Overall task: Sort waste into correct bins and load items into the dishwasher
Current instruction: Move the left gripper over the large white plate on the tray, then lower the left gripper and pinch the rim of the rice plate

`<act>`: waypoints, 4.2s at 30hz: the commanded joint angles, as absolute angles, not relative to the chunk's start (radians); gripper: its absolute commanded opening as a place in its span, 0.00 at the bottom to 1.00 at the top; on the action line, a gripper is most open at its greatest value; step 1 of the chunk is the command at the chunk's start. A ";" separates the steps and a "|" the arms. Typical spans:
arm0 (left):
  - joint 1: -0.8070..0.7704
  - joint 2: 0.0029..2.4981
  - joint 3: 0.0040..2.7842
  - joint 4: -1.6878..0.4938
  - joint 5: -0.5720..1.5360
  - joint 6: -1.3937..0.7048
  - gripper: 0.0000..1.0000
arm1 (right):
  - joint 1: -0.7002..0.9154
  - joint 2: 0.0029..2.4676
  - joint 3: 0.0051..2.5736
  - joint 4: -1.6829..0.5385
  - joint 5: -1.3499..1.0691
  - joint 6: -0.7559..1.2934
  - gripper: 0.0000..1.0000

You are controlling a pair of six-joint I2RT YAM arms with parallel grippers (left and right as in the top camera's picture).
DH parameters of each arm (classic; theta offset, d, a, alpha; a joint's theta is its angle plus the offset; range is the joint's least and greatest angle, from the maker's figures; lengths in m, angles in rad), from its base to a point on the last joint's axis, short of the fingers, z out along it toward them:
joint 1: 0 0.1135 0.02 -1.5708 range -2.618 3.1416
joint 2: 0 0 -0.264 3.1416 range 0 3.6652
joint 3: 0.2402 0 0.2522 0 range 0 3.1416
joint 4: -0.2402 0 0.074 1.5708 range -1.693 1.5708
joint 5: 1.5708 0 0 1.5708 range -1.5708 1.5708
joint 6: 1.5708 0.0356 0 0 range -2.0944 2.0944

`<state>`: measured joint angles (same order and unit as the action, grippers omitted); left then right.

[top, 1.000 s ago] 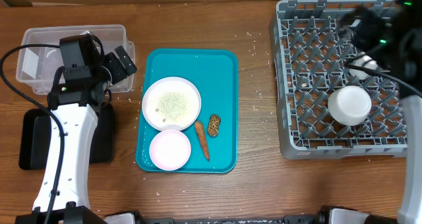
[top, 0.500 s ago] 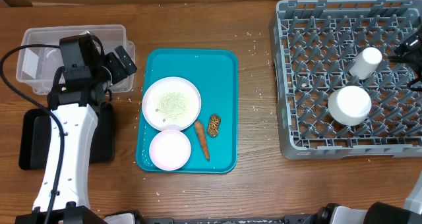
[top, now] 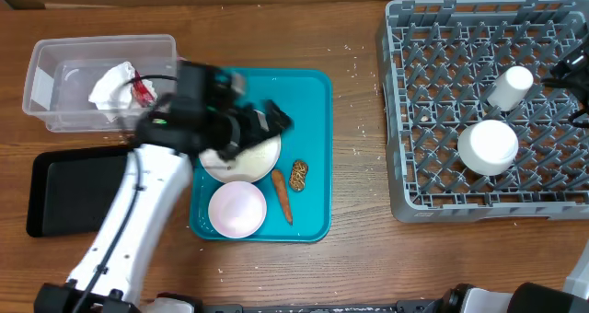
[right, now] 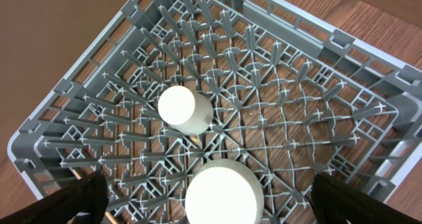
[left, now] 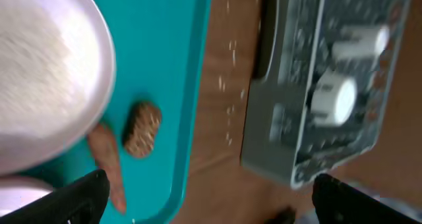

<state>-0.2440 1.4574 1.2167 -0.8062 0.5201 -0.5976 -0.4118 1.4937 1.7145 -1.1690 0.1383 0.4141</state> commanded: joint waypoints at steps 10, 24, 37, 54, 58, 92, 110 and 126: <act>-0.550 1.460 1.179 -1.255 0.003 -0.847 1.00 | -0.413 1.489 1.721 -1.165 0.149 0.409 1.00; -0.547 1.460 1.037 -0.912 -0.085 -0.854 0.96 | -0.413 1.489 1.721 -1.165 0.149 0.409 1.00; -0.408 1.891 1.541 -0.993 -0.007 -0.425 1.00 | -0.413 1.489 1.721 -1.165 0.149 0.409 1.00; -0.502 2.099 1.541 -0.896 -0.084 -0.448 0.99 | -0.413 1.489 1.721 -1.165 0.149 0.409 1.00; -0.505 2.100 1.541 -0.892 -0.123 -0.460 0.90 | -0.413 1.489 1.721 -1.165 0.149 0.409 1.00; -0.505 2.106 1.526 -0.932 -0.167 -0.487 0.22 | -0.413 1.489 1.721 -1.165 0.149 0.409 1.00; -0.505 2.106 1.508 -0.957 -0.165 -0.486 0.18 | -0.413 1.489 1.721 -1.165 0.149 0.409 1.00; -0.505 2.106 1.477 -0.940 -0.165 -0.486 0.18 | -0.413 1.489 1.721 -1.165 0.149 0.409 1.00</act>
